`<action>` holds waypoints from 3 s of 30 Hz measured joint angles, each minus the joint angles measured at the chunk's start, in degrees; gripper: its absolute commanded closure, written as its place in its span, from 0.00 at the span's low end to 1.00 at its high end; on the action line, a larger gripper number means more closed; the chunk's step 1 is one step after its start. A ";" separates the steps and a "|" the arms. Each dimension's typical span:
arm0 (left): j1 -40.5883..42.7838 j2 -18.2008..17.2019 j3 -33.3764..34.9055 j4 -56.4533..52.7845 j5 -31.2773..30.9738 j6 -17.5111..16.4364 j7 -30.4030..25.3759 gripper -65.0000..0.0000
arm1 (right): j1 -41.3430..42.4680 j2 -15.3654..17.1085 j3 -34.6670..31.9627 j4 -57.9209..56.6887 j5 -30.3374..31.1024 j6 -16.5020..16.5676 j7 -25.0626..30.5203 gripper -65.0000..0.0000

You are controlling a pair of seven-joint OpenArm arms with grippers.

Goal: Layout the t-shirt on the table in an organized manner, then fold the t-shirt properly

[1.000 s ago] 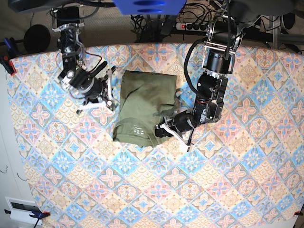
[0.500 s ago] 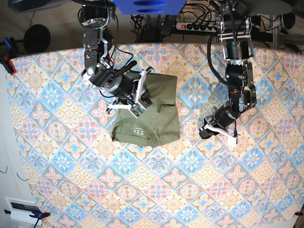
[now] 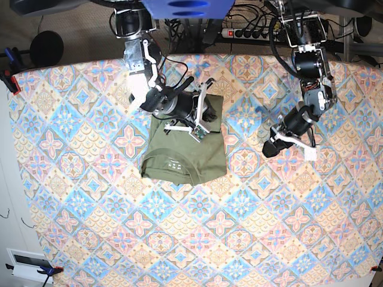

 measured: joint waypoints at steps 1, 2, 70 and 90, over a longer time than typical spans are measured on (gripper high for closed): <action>0.81 -0.15 -0.02 1.07 0.09 0.09 0.31 1.00 | 0.20 0.04 0.11 -1.92 -0.26 0.00 0.07 1.00; 1.40 -0.13 -0.02 1.97 0.04 0.09 0.87 1.00 | 0.70 0.11 0.22 -3.93 -0.48 0.04 -0.15 1.00; 6.38 0.17 -0.11 6.71 0.04 0.07 0.81 1.00 | 18.69 15.04 20.15 -24.17 -0.04 -0.63 1.64 1.00; 20.63 -0.24 -0.39 23.91 6.62 -0.02 0.76 1.00 | -10.34 14.27 37.31 15.74 0.94 0.33 -9.09 1.00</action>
